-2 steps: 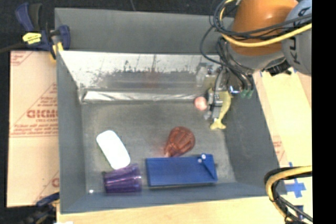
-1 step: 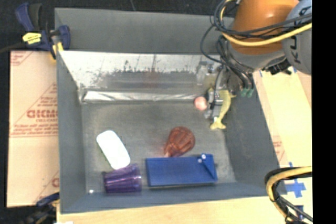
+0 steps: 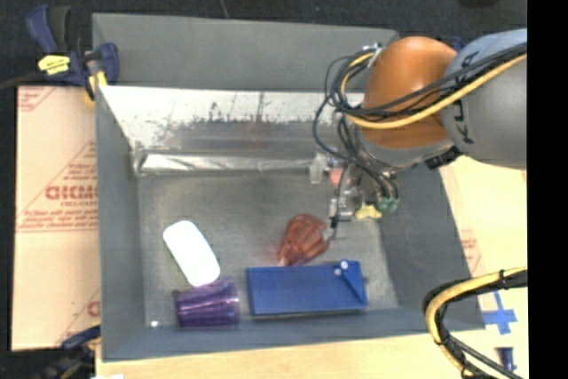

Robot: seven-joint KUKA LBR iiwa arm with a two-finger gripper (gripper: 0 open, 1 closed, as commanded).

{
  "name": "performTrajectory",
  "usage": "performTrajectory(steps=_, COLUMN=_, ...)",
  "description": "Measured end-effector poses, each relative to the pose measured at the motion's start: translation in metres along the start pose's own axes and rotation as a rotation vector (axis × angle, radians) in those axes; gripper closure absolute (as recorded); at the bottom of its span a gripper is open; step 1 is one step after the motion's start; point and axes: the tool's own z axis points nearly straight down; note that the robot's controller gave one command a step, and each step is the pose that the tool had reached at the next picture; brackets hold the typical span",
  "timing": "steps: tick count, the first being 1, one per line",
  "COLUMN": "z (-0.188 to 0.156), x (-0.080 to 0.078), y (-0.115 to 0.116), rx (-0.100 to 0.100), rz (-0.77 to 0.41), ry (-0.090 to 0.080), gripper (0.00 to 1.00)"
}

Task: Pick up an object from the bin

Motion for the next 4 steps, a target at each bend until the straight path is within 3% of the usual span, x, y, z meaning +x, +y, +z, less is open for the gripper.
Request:
performTrajectory(steps=1, z=0.013, x=0.027, y=0.047, rx=-0.002, rz=0.003, ry=-0.008, gripper=0.00)
performTrajectory(steps=2, z=0.088, x=0.056, y=0.024, rx=0.001, rz=-0.186, ry=-0.009, gripper=0.00)
performTrajectory(steps=3, z=0.089, x=0.061, y=0.005, rx=-0.001, rz=-0.031, ry=-0.032, gripper=1.00)
performTrajectory(steps=4, z=0.089, x=0.061, y=0.005, rx=0.000, rz=-0.033, ry=-0.033, gripper=1.00)
